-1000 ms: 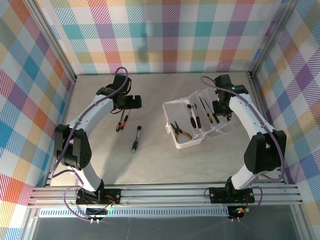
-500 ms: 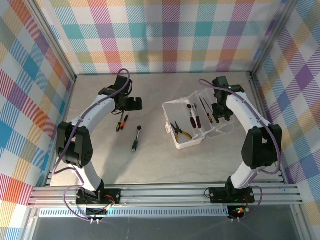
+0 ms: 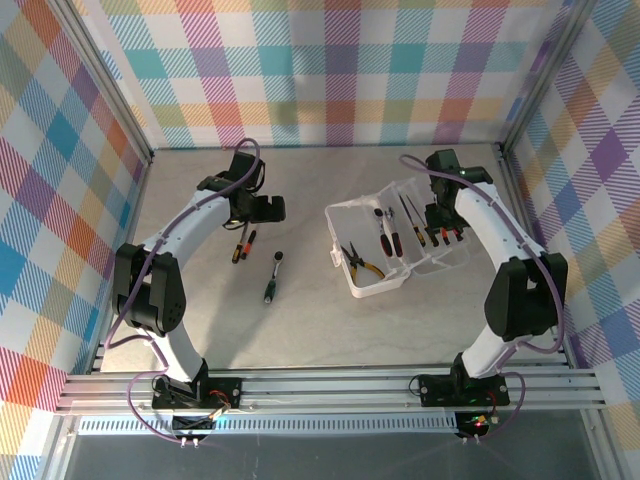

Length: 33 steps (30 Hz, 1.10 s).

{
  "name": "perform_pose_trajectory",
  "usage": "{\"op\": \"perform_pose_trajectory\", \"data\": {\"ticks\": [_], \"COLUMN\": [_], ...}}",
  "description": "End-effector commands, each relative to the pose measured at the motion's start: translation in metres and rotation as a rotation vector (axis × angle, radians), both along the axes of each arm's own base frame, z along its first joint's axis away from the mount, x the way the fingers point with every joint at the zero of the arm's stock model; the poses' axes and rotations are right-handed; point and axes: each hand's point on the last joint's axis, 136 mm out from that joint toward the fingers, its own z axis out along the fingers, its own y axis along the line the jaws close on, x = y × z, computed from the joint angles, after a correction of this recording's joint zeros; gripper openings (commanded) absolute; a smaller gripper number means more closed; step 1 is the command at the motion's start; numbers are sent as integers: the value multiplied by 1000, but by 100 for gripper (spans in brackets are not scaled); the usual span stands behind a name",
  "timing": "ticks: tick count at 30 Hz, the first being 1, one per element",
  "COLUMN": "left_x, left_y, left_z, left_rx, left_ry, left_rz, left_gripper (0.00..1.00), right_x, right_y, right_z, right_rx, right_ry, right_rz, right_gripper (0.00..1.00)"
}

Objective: Pack the tool kit

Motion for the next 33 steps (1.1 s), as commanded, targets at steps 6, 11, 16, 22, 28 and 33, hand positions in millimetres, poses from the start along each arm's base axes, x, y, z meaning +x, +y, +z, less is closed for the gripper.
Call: {"op": "perform_pose_trajectory", "data": {"ticks": [6, 11, 16, 22, 28, 33], "left_x": [-29, -49, -65, -70, -66, -64], "left_y": [11, -21, -47, -56, -48, -50], "left_z": [-31, -51, -83, -102, -111, -120], "left_rx": [56, 18, -15, 5, 71, 85], "left_ry": [120, 180, 259, 302, 318, 332], "left_rz": [-17, -103, -133, -125, -100, -101], "left_gripper": [100, 99, 89, 76, 67, 63], "right_x": [7, 6, 6, 5, 4, 5], "right_y": [56, 93, 107, 111, 115, 118], "right_z": [52, 52, 44, 40, 37, 33], "right_rx": [47, 129, 142, 141, 149, 159], "right_ry": [-135, -148, -126, -119, -111, -101], "right_rz": [138, 215, 242, 249, 257, 261], "right_gripper": [99, 99, 99, 99, 99, 99]}}
